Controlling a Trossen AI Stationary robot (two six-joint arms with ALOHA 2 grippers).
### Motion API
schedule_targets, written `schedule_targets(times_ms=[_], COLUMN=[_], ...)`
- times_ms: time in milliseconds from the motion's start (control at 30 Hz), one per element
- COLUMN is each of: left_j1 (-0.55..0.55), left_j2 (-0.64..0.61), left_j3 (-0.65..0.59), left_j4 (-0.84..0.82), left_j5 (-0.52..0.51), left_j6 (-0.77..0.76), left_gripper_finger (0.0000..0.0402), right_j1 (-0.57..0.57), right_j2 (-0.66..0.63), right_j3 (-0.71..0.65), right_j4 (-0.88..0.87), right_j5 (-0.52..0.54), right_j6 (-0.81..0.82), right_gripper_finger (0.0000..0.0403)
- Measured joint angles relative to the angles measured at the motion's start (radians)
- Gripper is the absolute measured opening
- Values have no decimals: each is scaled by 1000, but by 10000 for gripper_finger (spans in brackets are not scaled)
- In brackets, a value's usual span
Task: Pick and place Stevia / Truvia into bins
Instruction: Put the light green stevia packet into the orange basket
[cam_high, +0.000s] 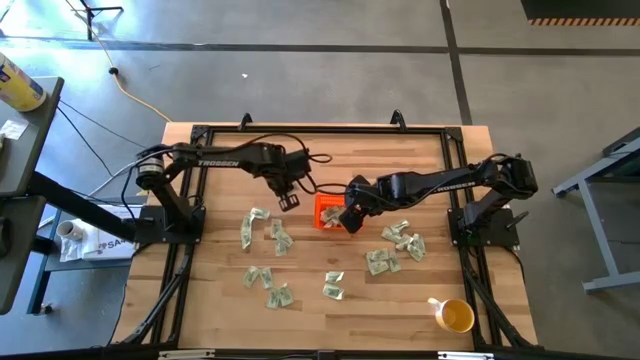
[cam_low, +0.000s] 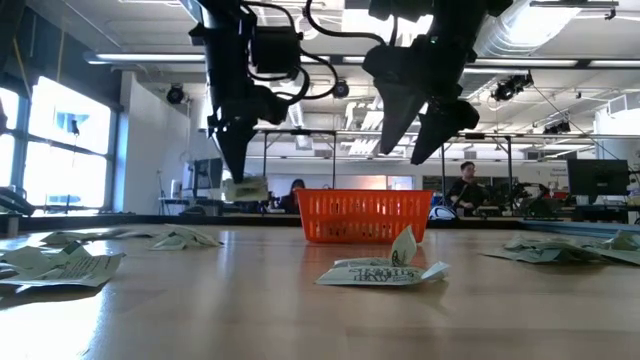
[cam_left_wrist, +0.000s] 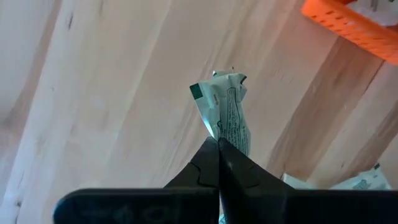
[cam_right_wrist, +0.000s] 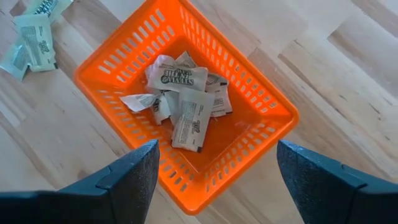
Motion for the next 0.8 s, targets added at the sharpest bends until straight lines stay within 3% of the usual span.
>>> schedule_targets(times_ms=[167, 533, 800], left_j1=[21, 36, 36], left_j2=[0, 0, -1], left_j3=[0, 1, 1], left_j4=[-13, -36, -44], left_j5=[11, 7, 0], left_j6=[-7, -11, -9], left_gripper_finger=[31, 70, 21], right_j1=[-6, -28, -30], right_j2=[0, 0, 0], right_j3=[0, 0, 0], right_j4=[0, 0, -3], right_j5=[0, -20, -29], right_j6=[-27, -59, -67], right_gripper_finger=[311, 311, 311])
